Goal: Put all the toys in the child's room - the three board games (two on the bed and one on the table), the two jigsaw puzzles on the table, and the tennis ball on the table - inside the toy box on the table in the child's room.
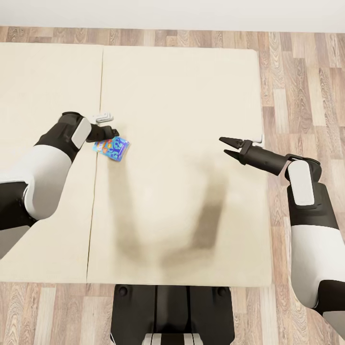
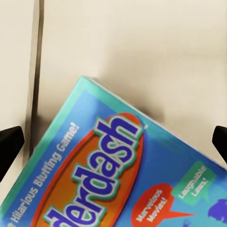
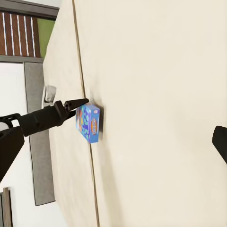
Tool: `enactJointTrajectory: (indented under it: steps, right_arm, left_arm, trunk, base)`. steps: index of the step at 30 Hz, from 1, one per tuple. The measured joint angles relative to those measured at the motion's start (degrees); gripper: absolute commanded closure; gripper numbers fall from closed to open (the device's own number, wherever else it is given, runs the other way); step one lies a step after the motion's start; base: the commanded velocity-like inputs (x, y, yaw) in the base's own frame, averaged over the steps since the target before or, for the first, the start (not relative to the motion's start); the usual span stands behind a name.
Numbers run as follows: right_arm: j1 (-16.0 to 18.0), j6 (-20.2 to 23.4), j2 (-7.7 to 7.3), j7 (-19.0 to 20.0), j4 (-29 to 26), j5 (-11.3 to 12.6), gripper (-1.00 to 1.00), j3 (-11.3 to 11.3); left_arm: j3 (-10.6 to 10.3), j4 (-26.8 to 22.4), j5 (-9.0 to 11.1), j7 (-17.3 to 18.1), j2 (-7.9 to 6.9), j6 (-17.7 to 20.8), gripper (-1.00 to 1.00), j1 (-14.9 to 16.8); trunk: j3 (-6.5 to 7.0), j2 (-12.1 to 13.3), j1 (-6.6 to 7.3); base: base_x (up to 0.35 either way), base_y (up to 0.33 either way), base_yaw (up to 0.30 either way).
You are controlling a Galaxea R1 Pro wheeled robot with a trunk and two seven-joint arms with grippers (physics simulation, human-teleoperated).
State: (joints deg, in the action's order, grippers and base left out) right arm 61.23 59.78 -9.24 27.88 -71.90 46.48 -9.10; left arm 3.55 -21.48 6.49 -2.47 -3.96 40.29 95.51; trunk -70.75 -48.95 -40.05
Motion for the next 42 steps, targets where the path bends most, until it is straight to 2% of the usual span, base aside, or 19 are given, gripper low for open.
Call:
enactJointTrajectory:
  steps: [11,20,31,42]
  right_arm:
    - [0.0,0.0,0.0,-0.01,0.0,0.0,-1.0,-0.12]
    - [0.0,0.0,0.0,-0.04,0.0,0.04,-1.0,-0.17]
    - [0.0,0.0,-0.02,-0.04,0.0,0.09,-1.0,-0.17]
    - [0.0,0.0,-0.04,-0.04,0.0,0.17,-1.0,-0.22]
  left_arm:
    - [0.18,0.01,0.09,-0.05,0.09,0.99,-1.0,-0.06]
    - [0.29,0.02,0.14,-0.17,0.17,6.3,-1.0,-0.07]
    - [0.16,-0.06,-0.36,0.07,0.17,9.52,-1.0,0.01]
    - [0.29,-0.3,0.39,0.01,0.13,12.88,-1.0,0.36]
  trunk:
    - [0.0,0.0,0.0]
    - [0.0,0.0,0.0]
    - [0.01,-0.01,0.01]
    - [0.0,0.0,0.0]
  base:
    - [0.0,0.0,0.0]
    - [0.0,0.0,0.0]
    - [0.0,0.0,0.0]
    - [0.0,0.0,0.0]
